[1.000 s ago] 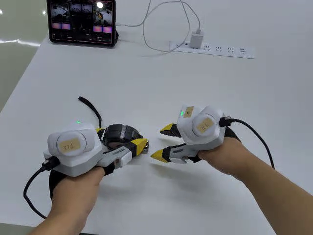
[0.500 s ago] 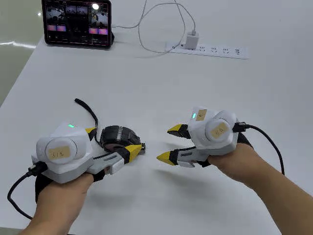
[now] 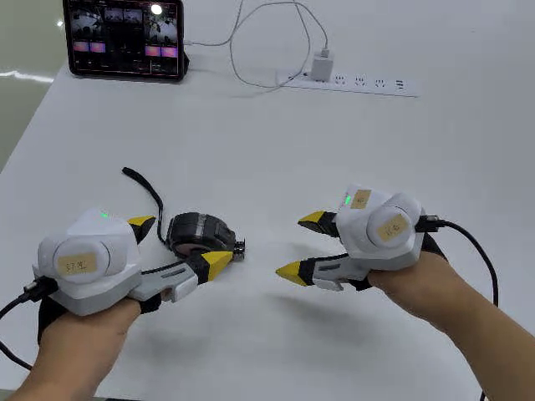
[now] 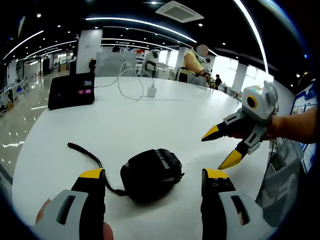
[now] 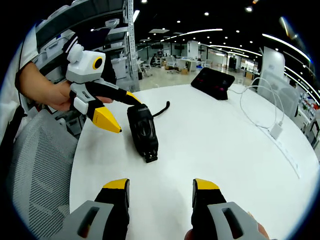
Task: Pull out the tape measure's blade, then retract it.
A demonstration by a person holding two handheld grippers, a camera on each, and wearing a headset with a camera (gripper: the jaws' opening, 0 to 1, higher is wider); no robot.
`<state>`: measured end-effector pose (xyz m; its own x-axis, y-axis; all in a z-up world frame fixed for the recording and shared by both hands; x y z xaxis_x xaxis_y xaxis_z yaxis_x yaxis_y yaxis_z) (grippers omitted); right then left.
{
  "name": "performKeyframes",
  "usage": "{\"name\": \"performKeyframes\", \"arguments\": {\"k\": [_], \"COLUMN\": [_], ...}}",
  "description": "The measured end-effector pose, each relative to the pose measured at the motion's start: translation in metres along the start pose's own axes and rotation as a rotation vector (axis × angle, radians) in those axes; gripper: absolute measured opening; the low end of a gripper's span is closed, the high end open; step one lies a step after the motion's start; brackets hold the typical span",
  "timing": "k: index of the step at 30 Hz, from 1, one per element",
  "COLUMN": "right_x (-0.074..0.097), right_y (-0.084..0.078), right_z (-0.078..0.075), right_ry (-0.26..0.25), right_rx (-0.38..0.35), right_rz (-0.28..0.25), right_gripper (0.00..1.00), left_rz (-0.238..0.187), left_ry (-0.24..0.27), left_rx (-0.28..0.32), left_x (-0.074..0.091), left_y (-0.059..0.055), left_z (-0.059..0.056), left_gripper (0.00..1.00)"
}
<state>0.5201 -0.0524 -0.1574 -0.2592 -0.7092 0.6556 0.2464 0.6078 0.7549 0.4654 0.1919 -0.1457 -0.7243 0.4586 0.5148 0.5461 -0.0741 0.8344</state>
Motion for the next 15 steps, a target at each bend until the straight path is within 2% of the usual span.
{"name": "performKeyframes", "arguments": {"k": [15], "right_x": [0.023], "right_y": [-0.01], "right_z": [0.003], "right_ry": [-0.042], "right_rx": [-0.039], "right_rz": [-0.035], "right_gripper": [0.55], "left_rz": [0.017], "left_ry": [-0.048], "left_rx": [-0.04], "left_x": [0.017], "left_y": [-0.005], "left_z": [0.006], "left_gripper": [0.79]}}
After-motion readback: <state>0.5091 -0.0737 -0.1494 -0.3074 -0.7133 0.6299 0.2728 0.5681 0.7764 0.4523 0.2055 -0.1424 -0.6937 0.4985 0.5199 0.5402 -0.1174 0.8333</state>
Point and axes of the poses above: the centre of the closed fingertips' face, and the gripper's own axes: x roughly backward along the fingers, z roughly to its left, y roughly out of its top, the point moved 10 cm from there along x, roughly backward along the fingers, and after that the axes turned 3 degrees about -y, right-handed, at the moved point
